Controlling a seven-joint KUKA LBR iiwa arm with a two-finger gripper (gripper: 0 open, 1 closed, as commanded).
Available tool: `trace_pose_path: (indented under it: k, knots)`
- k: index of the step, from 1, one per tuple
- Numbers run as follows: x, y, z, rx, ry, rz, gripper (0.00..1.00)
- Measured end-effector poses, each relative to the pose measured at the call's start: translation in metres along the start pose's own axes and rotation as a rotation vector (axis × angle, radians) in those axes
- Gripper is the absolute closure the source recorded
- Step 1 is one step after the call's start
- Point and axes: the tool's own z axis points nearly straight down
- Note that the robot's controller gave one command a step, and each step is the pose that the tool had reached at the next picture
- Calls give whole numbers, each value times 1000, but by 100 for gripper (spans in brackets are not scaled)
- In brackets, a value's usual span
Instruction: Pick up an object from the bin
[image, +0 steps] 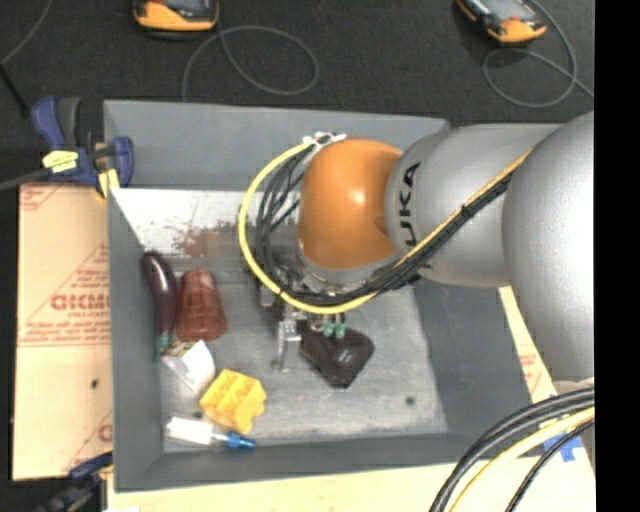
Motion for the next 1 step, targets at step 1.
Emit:
trace_pose_path:
  k: [1]
  knots:
    - [-2,0,-5,-1,-8,3,0]
